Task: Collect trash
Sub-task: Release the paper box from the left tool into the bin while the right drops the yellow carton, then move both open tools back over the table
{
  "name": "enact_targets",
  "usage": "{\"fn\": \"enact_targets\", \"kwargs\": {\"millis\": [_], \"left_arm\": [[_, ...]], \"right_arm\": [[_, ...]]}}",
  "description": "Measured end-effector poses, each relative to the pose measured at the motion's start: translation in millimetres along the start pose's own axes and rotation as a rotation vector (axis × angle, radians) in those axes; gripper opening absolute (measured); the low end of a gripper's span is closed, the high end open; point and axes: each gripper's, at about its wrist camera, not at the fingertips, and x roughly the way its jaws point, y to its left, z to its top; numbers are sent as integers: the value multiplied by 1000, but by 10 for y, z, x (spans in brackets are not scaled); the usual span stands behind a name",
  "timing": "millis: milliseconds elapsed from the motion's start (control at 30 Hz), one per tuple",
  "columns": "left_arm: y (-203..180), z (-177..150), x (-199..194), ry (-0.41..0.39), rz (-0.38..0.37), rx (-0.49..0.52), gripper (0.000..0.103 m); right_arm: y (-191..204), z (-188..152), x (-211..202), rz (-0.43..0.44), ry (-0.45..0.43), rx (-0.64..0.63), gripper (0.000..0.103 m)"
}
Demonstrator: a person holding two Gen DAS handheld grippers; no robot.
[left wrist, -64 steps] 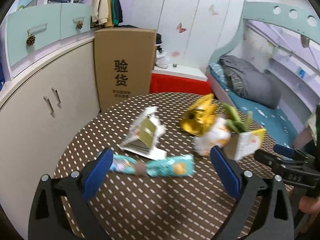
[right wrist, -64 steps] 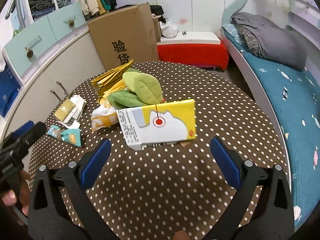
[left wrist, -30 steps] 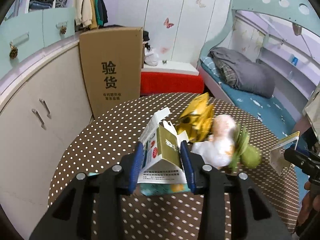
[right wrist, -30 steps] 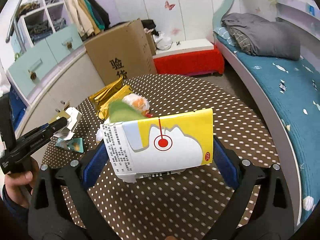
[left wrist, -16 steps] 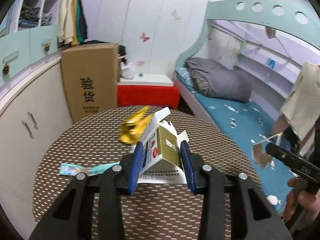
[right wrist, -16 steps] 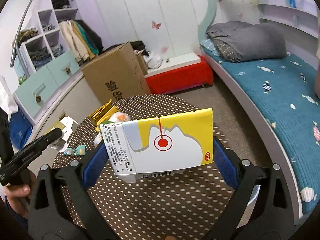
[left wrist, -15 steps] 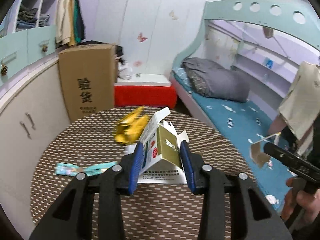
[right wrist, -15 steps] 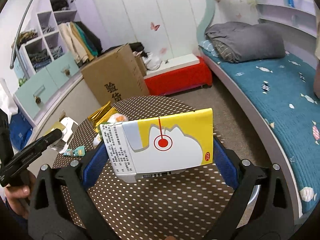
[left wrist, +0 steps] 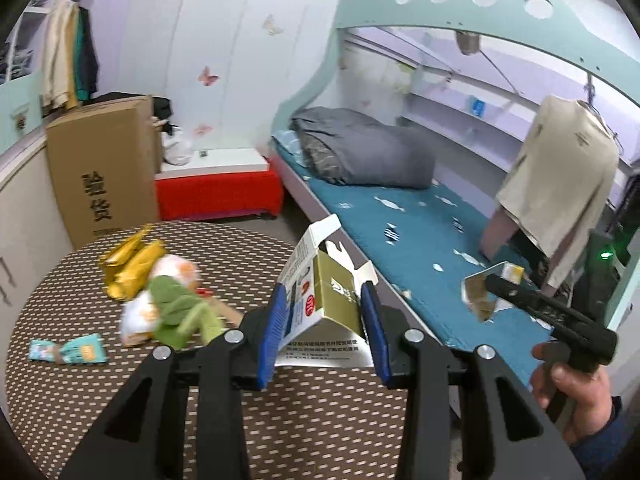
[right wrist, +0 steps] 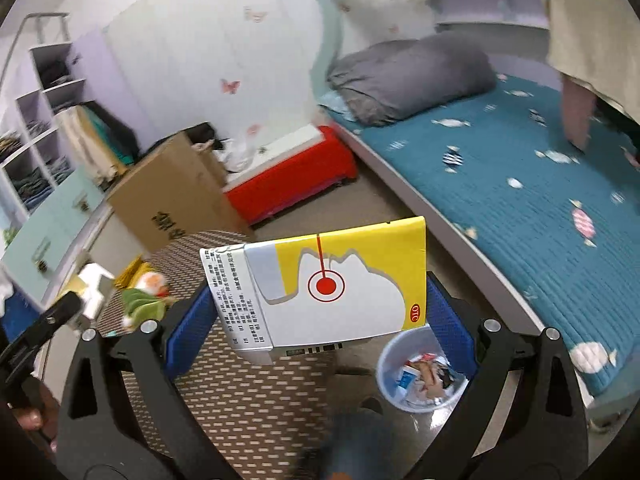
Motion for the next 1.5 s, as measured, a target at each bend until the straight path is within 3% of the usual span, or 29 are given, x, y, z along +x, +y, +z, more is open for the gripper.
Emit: {"fn": "enact_targets", "kwargs": {"millis": [300,667,900,1233,1300,1333,1400,1500], "left_arm": [[-561,6,453,59,-87,64,38],[-900,-54,994,150,-123,113,38],[-1185,-105,1346,205,-160,150,37],[-1628,-236,1972,333,-206,211,38],[-1684,-269,2087,358,-213,222,42],[-1718,-282,2145,373,-220,234,49],[-1747,-295,2193,370,-211,241,88],[-1730,-278,2159,344,-196,237,90]], "right_arm": [[-684,-203,606,-74,138,125,94],[-1307,-608,1594,-114,362,268,97],[-1453,-550,1458,-110,310,297,97],[-1642,-136,689,-126,103,327,97],[-1647,-68,598,-124,81,325,97],[-1638,-35,541,-123,68,320,97],[-1623,8,480,-119,53,316,97],[-1564,23,395,-113,37,307,97]]}}
